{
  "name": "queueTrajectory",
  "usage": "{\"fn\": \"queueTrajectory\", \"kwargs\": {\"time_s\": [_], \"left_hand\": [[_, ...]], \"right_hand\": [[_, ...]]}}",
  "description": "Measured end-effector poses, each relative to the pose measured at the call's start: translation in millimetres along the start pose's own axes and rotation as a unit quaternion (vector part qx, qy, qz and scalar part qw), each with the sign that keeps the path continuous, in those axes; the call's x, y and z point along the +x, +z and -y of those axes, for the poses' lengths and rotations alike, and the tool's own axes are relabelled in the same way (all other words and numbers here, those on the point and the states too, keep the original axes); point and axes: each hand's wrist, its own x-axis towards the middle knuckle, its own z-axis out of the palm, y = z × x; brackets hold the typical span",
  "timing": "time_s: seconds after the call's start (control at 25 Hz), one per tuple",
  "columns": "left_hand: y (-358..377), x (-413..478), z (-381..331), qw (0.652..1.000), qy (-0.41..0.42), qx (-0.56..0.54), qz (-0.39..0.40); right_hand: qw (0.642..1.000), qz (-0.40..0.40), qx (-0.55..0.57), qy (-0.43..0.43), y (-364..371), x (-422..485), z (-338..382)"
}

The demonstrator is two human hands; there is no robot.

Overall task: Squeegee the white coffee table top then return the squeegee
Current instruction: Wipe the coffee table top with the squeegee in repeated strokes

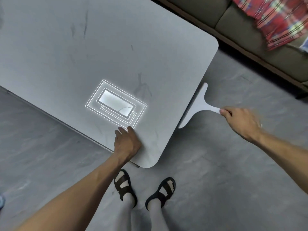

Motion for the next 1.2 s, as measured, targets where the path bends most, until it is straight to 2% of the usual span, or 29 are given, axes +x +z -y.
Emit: {"fn": "queueTrajectory", "kwargs": {"time_s": [0.12,0.2,0.32,0.44,0.56,0.64,0.76,0.88,1.04,1.2], "left_hand": [[-5.9,-4.6,3.7,0.996,0.011,-0.04,-0.073],[-12.7,-10.4,12.7,0.987,-0.018,-0.098,-0.126],[-19.3,-13.9,35.2,0.971,-0.095,-0.159,-0.151],[-24.5,-14.2,62.6,0.949,-0.161,-0.221,-0.157],[-24.3,-16.6,85.1,0.95,-0.159,-0.216,-0.162],[-18.9,-17.9,91.3,0.957,-0.138,-0.196,-0.162],[-7.8,-20.5,82.3,0.972,-0.083,-0.171,-0.139],[5.0,-19.4,65.3,0.995,-0.029,-0.066,-0.074],[8.1,-16.6,48.5,0.999,-0.016,-0.011,0.028],[0.0,-17.8,45.3,0.998,-0.029,-0.023,0.051]], "right_hand": [[0.999,-0.025,-0.022,0.006,-5.1,-30.6,-31.1],[0.998,-0.049,0.025,-0.016,-11.6,-31.2,-5.3],[0.989,-0.023,0.044,-0.142,-15.9,-18.4,88.8],[0.961,0.031,0.025,-0.275,-6.2,-13.0,203.1],[0.932,0.102,0.041,-0.346,11.5,-23.2,289.1],[0.926,0.118,0.044,-0.355,24.8,-26.3,310.6],[0.946,0.08,0.046,-0.312,36.6,-25.2,282.6],[0.97,0.035,0.017,-0.241,34.8,-25.5,206.4],[0.989,0.005,-0.006,-0.15,26.3,-43.2,97.4],[0.997,-0.011,-0.049,-0.054,17.6,-68.3,25.1]]}}
